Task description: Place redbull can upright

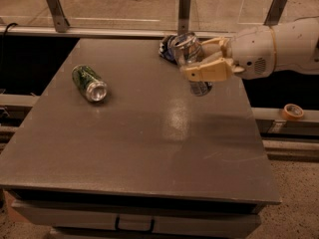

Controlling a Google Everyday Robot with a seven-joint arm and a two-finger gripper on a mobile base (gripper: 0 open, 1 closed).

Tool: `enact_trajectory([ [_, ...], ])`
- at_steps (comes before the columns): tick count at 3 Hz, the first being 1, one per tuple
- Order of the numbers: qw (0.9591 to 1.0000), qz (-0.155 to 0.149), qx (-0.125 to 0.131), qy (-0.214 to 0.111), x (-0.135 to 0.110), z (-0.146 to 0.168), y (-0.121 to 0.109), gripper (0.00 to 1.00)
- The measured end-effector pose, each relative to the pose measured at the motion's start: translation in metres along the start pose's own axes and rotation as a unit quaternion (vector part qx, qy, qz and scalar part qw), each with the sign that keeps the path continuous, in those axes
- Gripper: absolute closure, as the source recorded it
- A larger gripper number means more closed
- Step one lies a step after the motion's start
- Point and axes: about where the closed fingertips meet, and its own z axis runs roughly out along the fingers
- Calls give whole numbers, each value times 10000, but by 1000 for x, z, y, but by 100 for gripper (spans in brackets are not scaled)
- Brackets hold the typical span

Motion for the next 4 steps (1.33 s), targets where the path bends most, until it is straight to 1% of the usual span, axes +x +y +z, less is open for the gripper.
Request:
enact_trajectory([
  [1,9986,-251,-227,-419,18,2,5,100],
  [3,9926,-275,-540,-1049,61,7,9,100],
  [4,9914,-166,-712,-1086,78,12,9,82],
])
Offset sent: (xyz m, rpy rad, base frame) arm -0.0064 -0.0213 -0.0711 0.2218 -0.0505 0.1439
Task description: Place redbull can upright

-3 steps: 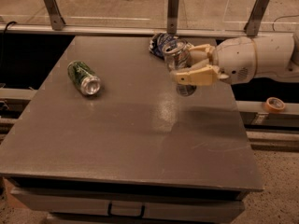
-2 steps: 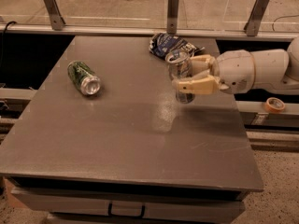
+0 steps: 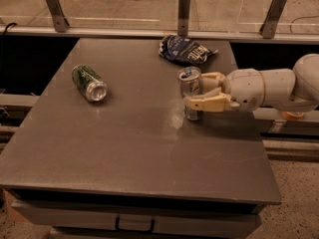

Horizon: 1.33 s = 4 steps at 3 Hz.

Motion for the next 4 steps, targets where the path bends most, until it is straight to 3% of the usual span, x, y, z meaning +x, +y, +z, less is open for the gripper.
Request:
enact_trajectory([
  [1,9999,121,-107,-18,13,3,-1,58],
  [3,9998,162,-133,-27,17,4,-2,12],
  [4,9997,202,-96,6,22,1,-3,0],
])
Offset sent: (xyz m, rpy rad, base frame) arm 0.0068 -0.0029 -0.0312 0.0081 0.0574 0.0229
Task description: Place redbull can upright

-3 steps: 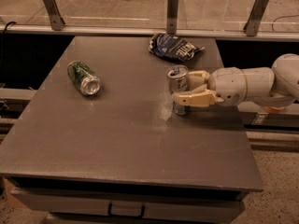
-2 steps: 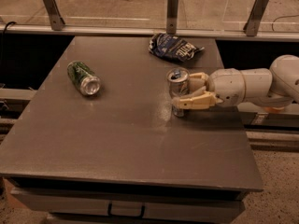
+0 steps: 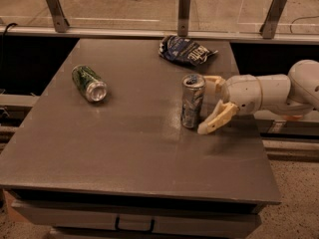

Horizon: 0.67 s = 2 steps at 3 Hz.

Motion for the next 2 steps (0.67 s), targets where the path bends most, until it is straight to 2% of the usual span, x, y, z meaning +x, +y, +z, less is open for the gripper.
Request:
enact_trajectory([
  [1,9999,-45,86,96,-3,-12,-1,0],
  [2,9973,-307,475,460,-28,-60,-4,0],
])
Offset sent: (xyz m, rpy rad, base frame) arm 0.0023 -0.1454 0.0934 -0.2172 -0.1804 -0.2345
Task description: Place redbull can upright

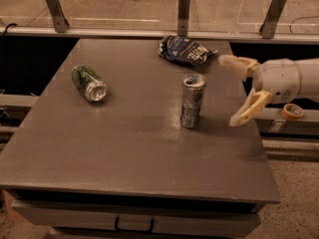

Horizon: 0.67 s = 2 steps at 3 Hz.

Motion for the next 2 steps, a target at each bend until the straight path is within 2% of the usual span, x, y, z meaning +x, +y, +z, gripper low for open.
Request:
enact_trajectory([
  [1,9926,-253,989,659,-39,-89,-13,0],
  [2,9598,-398,2444,1322,-103,-192,-16,0],
])
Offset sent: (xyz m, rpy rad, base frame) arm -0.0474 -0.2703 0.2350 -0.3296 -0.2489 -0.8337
